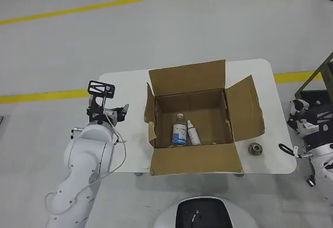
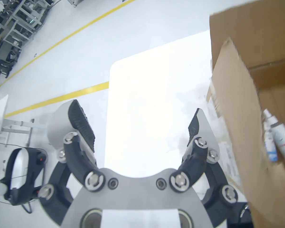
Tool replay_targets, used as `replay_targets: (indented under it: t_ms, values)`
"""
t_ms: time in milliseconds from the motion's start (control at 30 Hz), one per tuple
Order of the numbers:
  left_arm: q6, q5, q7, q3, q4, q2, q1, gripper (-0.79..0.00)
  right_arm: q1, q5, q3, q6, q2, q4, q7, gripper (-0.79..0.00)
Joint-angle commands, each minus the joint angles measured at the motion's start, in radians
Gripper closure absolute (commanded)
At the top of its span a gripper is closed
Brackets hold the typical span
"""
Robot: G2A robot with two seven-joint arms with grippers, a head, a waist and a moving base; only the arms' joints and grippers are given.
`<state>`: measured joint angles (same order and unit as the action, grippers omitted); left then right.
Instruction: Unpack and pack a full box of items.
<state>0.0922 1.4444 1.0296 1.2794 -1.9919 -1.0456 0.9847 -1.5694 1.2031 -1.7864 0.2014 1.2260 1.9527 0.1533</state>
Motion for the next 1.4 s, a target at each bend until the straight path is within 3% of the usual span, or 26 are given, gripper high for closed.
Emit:
replay_targets:
  t_ms: [0, 133, 300, 700, 767, 833, 1000, 1133, 1367]
  values:
    - [-0.042, -0.025, 0.000, 0.026, -0.022, 0.004, 0.053, -0.785, -0.002, 0.046, 0.000, 0.014, -0.004, -0.012, 0.054, 0.000]
    - [-0.152, -0.043, 0.008, 0.034, -0.067, 0.010, 0.131, -0.785, 0.010, 0.141, 0.021, 0.085, -0.015, -0.020, 0.220, 0.000]
    - [-0.162, -0.050, 0.019, 0.033, -0.071, 0.010, 0.143, -0.785, 0.022, 0.185, 0.032, 0.141, -0.024, -0.019, 0.362, 0.000]
    - [-0.162, -0.050, 0.019, 0.033, -0.071, 0.010, 0.143, -0.785, 0.023, 0.186, 0.033, 0.145, -0.024, -0.015, 0.370, 0.000]
    - [-0.162, -0.050, 0.019, 0.033, -0.071, 0.010, 0.143, -0.785, 0.020, 0.262, 0.045, 0.147, -0.028, 0.016, 0.443, 0.000]
    - [-0.162, -0.050, 0.019, 0.033, -0.071, 0.010, 0.143, -0.785, 0.020, 0.308, 0.069, 0.121, -0.029, 0.060, 0.597, 0.000]
    - [-0.162, -0.050, 0.019, 0.033, -0.071, 0.010, 0.143, -0.785, 0.064, 0.249, 0.141, 0.164, -0.029, 0.127, 0.980, 0.000]
    - [-0.162, -0.050, 0.019, 0.033, -0.071, 0.010, 0.143, -0.785, 0.096, 0.196, 0.166, 0.176, -0.030, 0.118, 1.087, 0.000]
    - [-0.162, -0.050, 0.019, 0.033, -0.071, 0.010, 0.143, -0.785, 0.110, 0.179, 0.177, 0.159, -0.030, 0.094, 1.090, 0.000]
